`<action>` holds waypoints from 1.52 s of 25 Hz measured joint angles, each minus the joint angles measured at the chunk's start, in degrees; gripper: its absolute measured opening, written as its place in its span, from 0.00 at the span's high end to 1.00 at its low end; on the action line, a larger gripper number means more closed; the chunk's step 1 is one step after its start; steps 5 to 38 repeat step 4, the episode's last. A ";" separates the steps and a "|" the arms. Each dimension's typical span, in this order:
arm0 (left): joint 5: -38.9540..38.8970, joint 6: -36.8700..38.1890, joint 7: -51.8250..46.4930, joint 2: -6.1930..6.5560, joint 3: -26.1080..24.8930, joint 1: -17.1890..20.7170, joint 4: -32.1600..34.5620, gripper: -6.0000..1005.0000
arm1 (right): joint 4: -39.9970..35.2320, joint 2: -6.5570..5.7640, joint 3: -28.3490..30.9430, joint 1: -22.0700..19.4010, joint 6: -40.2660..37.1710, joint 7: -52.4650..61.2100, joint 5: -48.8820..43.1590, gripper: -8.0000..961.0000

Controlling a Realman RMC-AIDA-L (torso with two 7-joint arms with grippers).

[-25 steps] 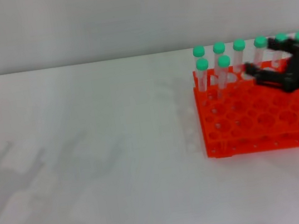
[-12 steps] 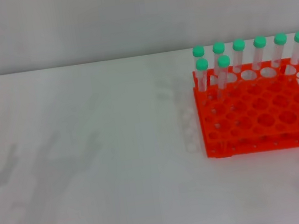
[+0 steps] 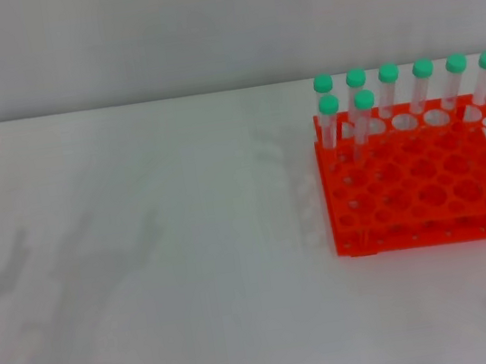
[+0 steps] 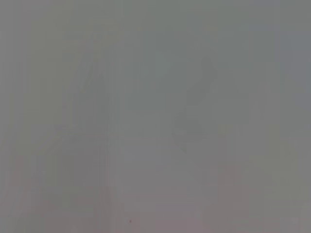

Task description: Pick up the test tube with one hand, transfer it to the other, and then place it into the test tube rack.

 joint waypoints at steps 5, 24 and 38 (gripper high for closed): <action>-0.02 -0.26 0.87 -0.02 0.03 -0.81 -1.27 0.12 | 0.54 0.07 0.01 0.07 -0.02 -0.05 0.76 0.12; -0.02 -0.26 0.87 -0.02 0.03 -0.81 -1.27 0.12 | 0.54 0.07 0.01 0.07 -0.02 -0.05 0.76 0.12; -0.02 -0.26 0.87 -0.02 0.03 -0.81 -1.27 0.12 | 0.54 0.07 0.01 0.07 -0.02 -0.05 0.76 0.12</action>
